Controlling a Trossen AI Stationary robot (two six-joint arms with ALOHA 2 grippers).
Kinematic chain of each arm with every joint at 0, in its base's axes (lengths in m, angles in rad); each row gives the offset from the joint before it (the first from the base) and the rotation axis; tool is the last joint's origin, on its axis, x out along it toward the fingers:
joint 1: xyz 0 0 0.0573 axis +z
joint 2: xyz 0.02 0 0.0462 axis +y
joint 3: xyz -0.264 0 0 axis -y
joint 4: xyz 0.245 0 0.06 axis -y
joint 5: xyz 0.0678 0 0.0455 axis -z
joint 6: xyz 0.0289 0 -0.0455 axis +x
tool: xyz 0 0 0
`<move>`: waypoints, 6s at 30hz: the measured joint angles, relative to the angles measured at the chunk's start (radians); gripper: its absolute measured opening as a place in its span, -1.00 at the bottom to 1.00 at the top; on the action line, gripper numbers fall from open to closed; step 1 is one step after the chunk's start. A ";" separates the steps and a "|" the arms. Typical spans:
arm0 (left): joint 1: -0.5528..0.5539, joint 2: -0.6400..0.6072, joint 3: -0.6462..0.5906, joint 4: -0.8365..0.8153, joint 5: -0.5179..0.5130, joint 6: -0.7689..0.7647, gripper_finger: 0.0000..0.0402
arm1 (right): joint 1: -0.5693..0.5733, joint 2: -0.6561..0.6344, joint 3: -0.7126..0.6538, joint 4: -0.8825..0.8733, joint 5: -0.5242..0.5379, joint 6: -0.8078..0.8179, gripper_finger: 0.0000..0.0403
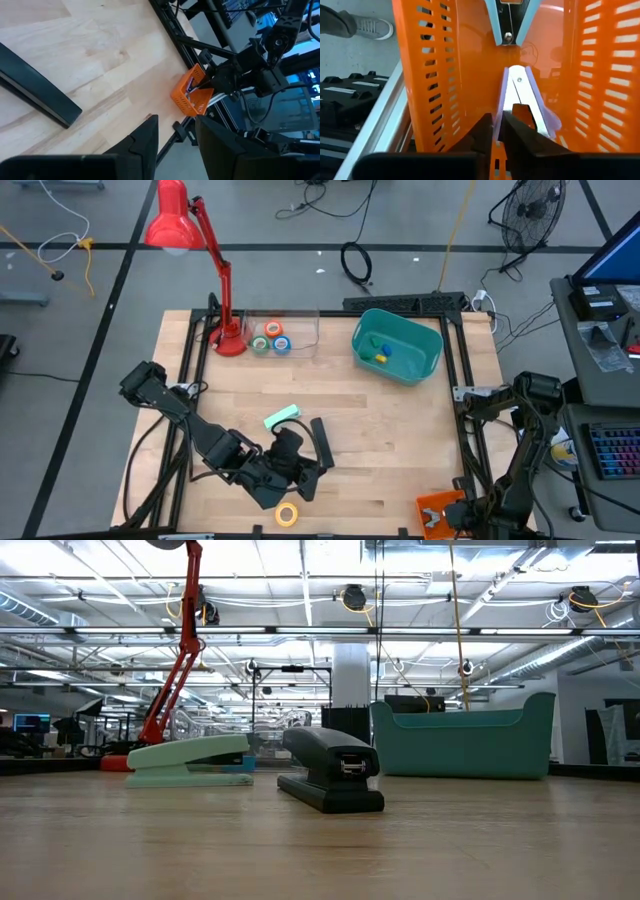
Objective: Pick and place Stapler, Stapler remover, tape
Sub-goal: Put the purple stapler remover into the orange bin, then put the light green stapler into the green bin
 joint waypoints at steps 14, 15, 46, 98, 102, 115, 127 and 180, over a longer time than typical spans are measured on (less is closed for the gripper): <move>0.000 0.000 0.000 -0.003 -0.018 0.001 -0.35 | -0.020 -0.041 -0.001 0.006 -0.029 -0.012 -0.42; 0.000 0.000 0.000 -0.003 -0.019 0.002 -0.35 | -0.024 -0.061 -0.001 0.007 -0.029 -0.018 -0.42; 0.073 -0.004 0.000 -0.191 0.020 0.179 -0.35 | -0.775 -0.454 0.001 0.152 0.350 -0.367 -0.43; 0.665 -0.293 -0.488 -0.410 0.572 0.966 -0.28 | -1.252 -0.492 0.002 0.134 0.125 -0.577 -0.43; 0.658 -0.303 -0.509 -0.399 0.667 1.006 -0.04 | -1.252 -0.491 0.001 0.130 0.132 -0.577 -0.43; 0.625 -0.273 -0.507 -0.271 0.593 1.116 0.67 | -1.299 -0.491 0.001 0.129 0.131 -0.580 -0.43; 0.603 -0.123 -0.508 -0.238 0.604 1.161 0.46 | -1.298 -0.491 0.001 0.119 0.129 -0.553 -0.43; 0.630 -0.023 -0.588 -0.225 0.630 1.160 0.45 | -1.297 -0.491 0.001 0.114 0.132 -0.525 -0.43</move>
